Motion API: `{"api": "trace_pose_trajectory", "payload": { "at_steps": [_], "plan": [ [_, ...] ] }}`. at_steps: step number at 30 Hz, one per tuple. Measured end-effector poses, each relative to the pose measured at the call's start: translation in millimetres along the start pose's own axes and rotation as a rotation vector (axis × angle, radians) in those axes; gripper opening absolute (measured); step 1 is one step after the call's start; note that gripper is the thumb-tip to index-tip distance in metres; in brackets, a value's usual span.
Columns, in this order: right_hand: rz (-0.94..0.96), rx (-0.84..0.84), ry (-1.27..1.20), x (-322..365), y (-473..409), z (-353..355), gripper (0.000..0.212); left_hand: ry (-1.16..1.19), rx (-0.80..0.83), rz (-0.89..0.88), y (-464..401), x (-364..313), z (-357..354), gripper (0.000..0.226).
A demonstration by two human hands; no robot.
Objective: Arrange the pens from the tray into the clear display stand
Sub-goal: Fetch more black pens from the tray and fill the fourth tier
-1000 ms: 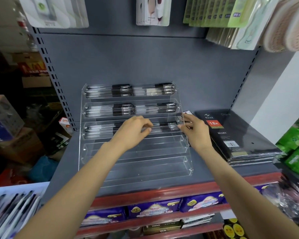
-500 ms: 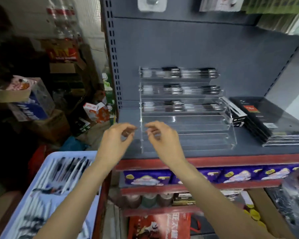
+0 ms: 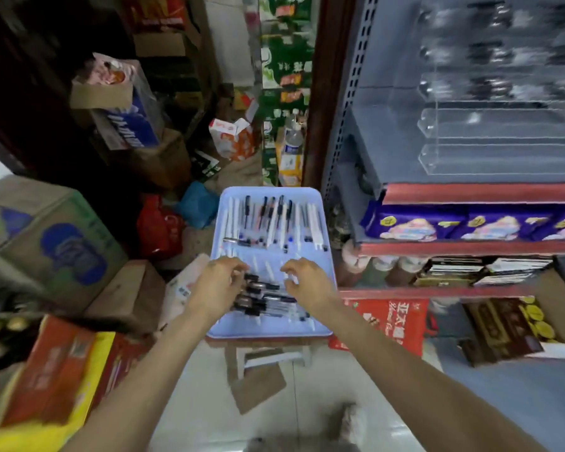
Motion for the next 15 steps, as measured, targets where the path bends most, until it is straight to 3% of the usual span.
{"api": "trace_pose_trajectory", "payload": {
  "at_steps": [8, 15],
  "plan": [
    [-0.156, -0.021, 0.288, -5.3, -12.3, -27.7, 0.033, -0.225, 0.193, -0.06, 8.8, 45.5, -43.1, 0.055],
    [-0.224, 0.055, 0.319, -12.3, -21.9, -26.9, 0.027, -0.128, 0.205, -0.029, -2.6, 64.9, -51.4, 0.055]
  ]
}}
Point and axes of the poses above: each hand's wrist, its own y-axis away from the middle knuckle, its own z-axis out of the back of the hand, x = y × z, the point moved 10 cm from there along -y, towards the middle knuckle, and after that the axes turned 11 degrees about x, right-handed, at the moved point
